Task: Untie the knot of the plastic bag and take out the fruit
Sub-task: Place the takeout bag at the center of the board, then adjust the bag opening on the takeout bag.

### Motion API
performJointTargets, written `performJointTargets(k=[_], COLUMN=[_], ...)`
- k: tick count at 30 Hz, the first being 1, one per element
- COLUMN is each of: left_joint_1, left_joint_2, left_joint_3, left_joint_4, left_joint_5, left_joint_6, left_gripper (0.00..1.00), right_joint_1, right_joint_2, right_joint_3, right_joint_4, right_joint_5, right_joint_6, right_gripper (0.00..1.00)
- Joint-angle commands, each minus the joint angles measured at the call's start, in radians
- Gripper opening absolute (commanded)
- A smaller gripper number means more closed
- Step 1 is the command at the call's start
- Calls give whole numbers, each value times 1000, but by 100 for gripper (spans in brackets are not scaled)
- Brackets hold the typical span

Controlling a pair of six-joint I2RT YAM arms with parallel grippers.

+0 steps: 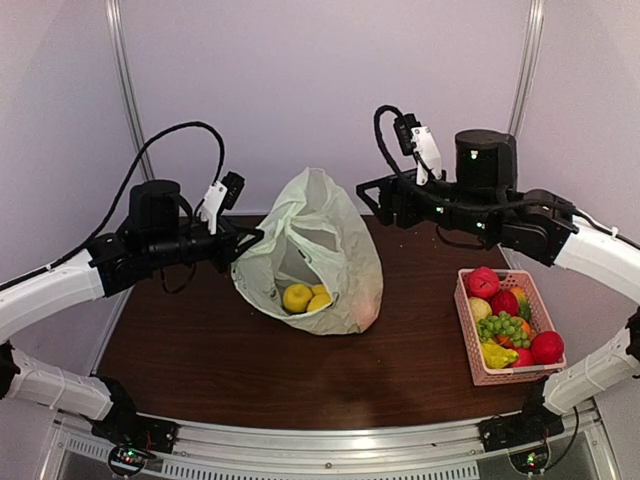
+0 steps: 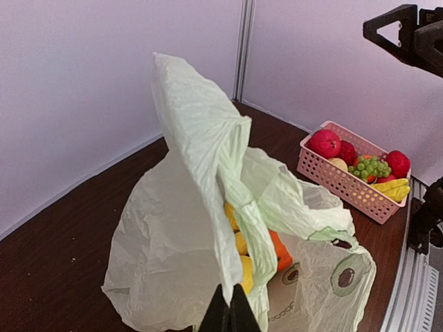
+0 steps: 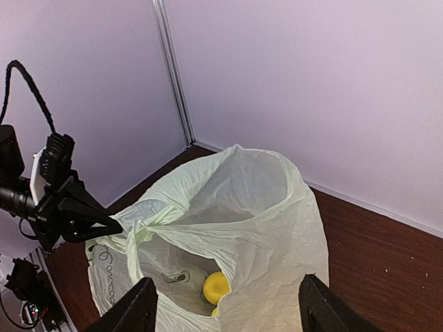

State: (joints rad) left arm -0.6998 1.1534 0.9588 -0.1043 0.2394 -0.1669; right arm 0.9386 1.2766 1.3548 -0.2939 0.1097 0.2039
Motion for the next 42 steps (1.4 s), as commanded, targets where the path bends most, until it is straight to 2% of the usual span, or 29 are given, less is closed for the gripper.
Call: performJointTargets(k=[1,5,11,12,14,18,20,24,28,31,32,33,38,40,42], left_joint_1=[-3,-3,-3,-3,-3,-3,-3,-3,-3,-3,-3,-3,-3,-3,-3], left_joint_2=[-22,-25,-23,-24,-25,-25,-27,-33,-37,-29,-25,-21,-15,-14,-14], left_joint_3=[-24,-25,-26,-26,-28,-29,-28,-32,-39,-41,-42,-42,-51,-52,-54], left_joint_4=[50,44,42,42,42,34,27,18,19,23,24,25,54,57,60], left_joint_5=[-40,-54,-54,-55,-60,-95,-121,-176,-212,-205,-201,-193,-126,-116,-112], left_joint_6=[-12,-9,-10,-10,-12,-18,-21,-33,-42,-46,-45,-47,-45,-44,-43], left_gripper=[0,0,0,0,0,0,0,0,0,0,0,0,0,0,0], right_joint_1=[107,187,192,192,192,185,179,156,147,147,148,148,152,155,159], right_joint_2=[117,245,396,410,425,375,331,242,157,90,69,49,-84,-128,-148], right_joint_3=[96,170,229,233,231,132,50,-143,-345,-457,-475,-484,-423,-376,-325], right_joint_4=[-27,-54,-97,-109,-129,-127,-128,-166,-183,-154,-144,-138,-158,-154,-138], right_joint_5=[16,132,217,253,340,427,452,482,460,409,393,382,361,347,322], right_joint_6=[-90,-130,-102,-93,-61,38,107,294,472,543,550,548,448,390,331], right_gripper=[71,87,87,83,69,21,9,0,0,0,2,9,58,69,75])
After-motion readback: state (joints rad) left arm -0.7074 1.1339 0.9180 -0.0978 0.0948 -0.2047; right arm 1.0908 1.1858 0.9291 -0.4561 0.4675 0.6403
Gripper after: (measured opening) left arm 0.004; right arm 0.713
